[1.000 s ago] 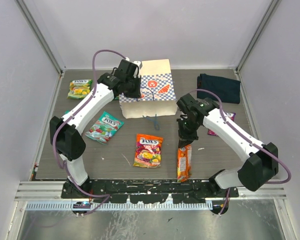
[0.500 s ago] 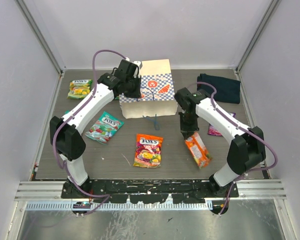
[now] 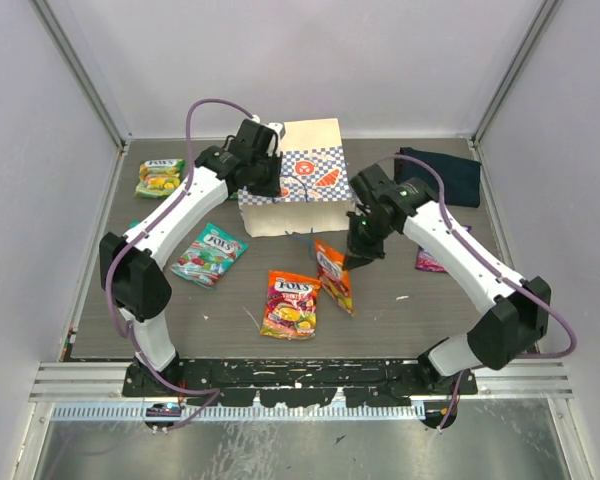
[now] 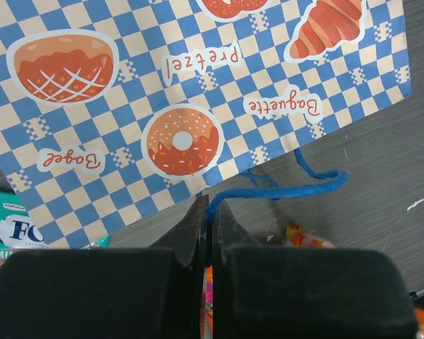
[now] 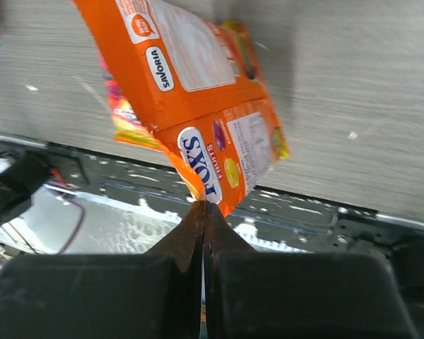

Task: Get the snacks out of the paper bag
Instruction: Place the snack at the center of the board.

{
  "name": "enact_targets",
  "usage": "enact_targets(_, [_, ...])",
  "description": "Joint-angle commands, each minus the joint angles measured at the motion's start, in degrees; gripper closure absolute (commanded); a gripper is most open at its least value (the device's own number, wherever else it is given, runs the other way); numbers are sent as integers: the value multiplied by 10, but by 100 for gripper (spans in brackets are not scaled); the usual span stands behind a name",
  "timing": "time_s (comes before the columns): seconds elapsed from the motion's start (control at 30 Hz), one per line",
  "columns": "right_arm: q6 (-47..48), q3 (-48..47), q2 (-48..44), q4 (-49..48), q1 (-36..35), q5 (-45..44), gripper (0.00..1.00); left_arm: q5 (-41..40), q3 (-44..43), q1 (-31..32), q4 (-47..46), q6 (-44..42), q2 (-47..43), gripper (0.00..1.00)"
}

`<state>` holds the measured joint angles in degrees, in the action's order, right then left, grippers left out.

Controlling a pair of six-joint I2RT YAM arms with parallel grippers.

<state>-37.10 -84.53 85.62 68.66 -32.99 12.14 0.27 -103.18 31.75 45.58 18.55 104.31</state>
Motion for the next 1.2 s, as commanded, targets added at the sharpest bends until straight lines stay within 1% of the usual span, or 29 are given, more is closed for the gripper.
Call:
enact_targets(0.0, [60,127,-54,10,60,30,99,-3,-27,-4,1,-8,-13,100])
enact_targets(0.07, [90,185,-53,-6,87,16,99,-2,-26,-4,1,-6,-14,100])
enact_targets(0.1, [101,207,-44,-13,93,-5,99,-3,-25,-4,2,-5,-15,100])
enact_targets(0.2, [132,228,-2,-29,97,-83,99,-2,-24,-4,5,-4,-14,100])
enact_targets(0.3, [156,207,40,-40,104,-171,99,-1,-24,-4,11,-4,-17,100])
enact_targets(0.4, [175,163,84,-36,138,-251,99,-4,-20,-4,12,-5,-21,100])
enact_targets(0.43, [180,145,98,-36,152,-265,99,-6,-19,-3,13,-5,-22,100])
enact_targets(0.53, [202,92,134,-39,173,-264,99,-7,-21,-3,14,-7,-24,100])
enact_targets(0.63, [223,53,161,-32,175,-261,99,-17,-22,-4,14,-11,-23,100])
enact_targets(0.67, [227,46,165,-32,175,-254,99,-19,-26,-4,28,-12,-21,100])
enact_targets(0.7, [228,40,167,-35,174,-252,97,-21,-32,-4,35,-12,-18,100])
enact_targets(0.77, [227,35,168,-39,174,-224,85,-26,-35,-4,34,-11,-20,100])
enact_targets(0.83, [224,27,169,-40,174,-210,55,-34,-33,-4,28,-11,-26,100])
enact_targets(0.87, [221,23,169,-40,174,-204,43,-34,-32,-4,27,-10,-28,100])
enact_targets(0.97, [202,-5,158,-44,174,-208,20,-29,-38,-4,29,-8,-32,100])
enact_targets(1.0, [191,-13,150,-50,174,-214,17,-26,-42,-4,28,-8,-32,100])
enact_targets(1.07, [156,-16,121,-78,174,-216,16,-20,-56,-4,29,-5,-30,100])
enact_targets(1.1, [135,-8,96,-105,174,-202,16,-15,-65,-3,29,-3,-28,100])
enact_targets(1.17, [71,40,34,-193,174,-135,16,-9,-86,-2,30,5,-22,100])
